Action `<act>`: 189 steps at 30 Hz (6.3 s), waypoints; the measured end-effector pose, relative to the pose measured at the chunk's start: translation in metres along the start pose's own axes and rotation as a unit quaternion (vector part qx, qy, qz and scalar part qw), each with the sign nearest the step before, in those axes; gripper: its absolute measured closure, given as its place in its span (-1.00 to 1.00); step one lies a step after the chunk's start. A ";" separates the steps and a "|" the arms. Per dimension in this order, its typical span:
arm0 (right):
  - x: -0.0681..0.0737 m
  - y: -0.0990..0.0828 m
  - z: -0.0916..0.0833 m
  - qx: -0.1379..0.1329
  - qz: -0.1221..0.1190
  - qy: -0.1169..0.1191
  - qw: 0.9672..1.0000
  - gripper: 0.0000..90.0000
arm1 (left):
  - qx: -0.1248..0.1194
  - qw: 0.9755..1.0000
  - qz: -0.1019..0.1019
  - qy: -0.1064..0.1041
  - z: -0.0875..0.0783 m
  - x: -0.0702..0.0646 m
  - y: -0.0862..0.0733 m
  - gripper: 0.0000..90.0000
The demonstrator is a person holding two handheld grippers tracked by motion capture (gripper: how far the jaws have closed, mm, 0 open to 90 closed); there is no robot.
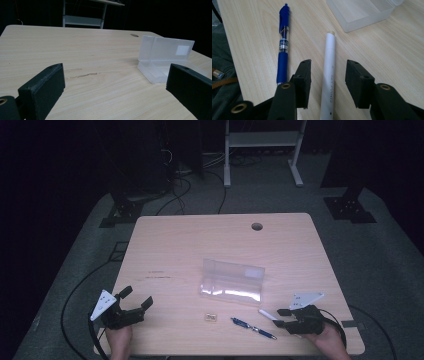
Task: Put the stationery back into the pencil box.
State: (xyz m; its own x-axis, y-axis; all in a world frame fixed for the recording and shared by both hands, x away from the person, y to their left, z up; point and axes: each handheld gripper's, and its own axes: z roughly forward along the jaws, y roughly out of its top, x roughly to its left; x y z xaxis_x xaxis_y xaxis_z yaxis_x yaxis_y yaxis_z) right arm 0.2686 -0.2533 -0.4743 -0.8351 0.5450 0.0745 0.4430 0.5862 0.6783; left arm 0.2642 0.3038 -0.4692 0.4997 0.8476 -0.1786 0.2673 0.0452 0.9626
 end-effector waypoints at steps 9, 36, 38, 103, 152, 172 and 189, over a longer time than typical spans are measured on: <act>0.002 -0.001 0.002 0.011 -0.005 -0.003 1.000 0.37 | -0.002 1.000 0.000 0.000 -0.001 0.000 0.000 -0.98; 0.006 -0.002 0.010 0.044 -0.030 -0.029 0.998 0.74 | -0.004 1.000 -0.003 -0.001 -0.002 0.001 0.000 -0.98; 0.007 -0.002 0.010 0.045 -0.032 -0.032 0.998 0.74 | -0.003 1.000 -0.003 0.000 -0.002 0.001 0.000 -0.98; -0.010 0.064 -0.004 -0.012 -0.041 0.008 0.999 0.74 | -0.002 1.000 -0.003 0.005 -0.003 0.001 -0.002 -0.98; -0.009 0.128 0.014 0.003 -0.081 0.017 0.997 0.74 | -0.001 1.000 0.006 0.002 -0.001 0.000 -0.001 -0.98; -0.010 0.154 0.036 0.012 -0.100 0.021 0.995 0.73 | -0.002 1.000 0.009 0.003 -0.001 0.000 0.000 -0.98; -0.013 0.161 0.053 0.024 -0.097 0.025 0.995 0.73 | -0.002 1.000 0.012 0.000 -0.001 -0.001 0.000 -0.98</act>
State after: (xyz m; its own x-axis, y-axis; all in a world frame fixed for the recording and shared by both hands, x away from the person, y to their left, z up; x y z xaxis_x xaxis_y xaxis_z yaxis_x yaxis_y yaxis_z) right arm 0.3680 -0.1338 -0.4047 -0.9209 0.3893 -0.0183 0.2856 0.7061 0.6480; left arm 0.2632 0.3031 -0.4691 0.5063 0.8483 -0.1551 0.2524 0.0262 0.9673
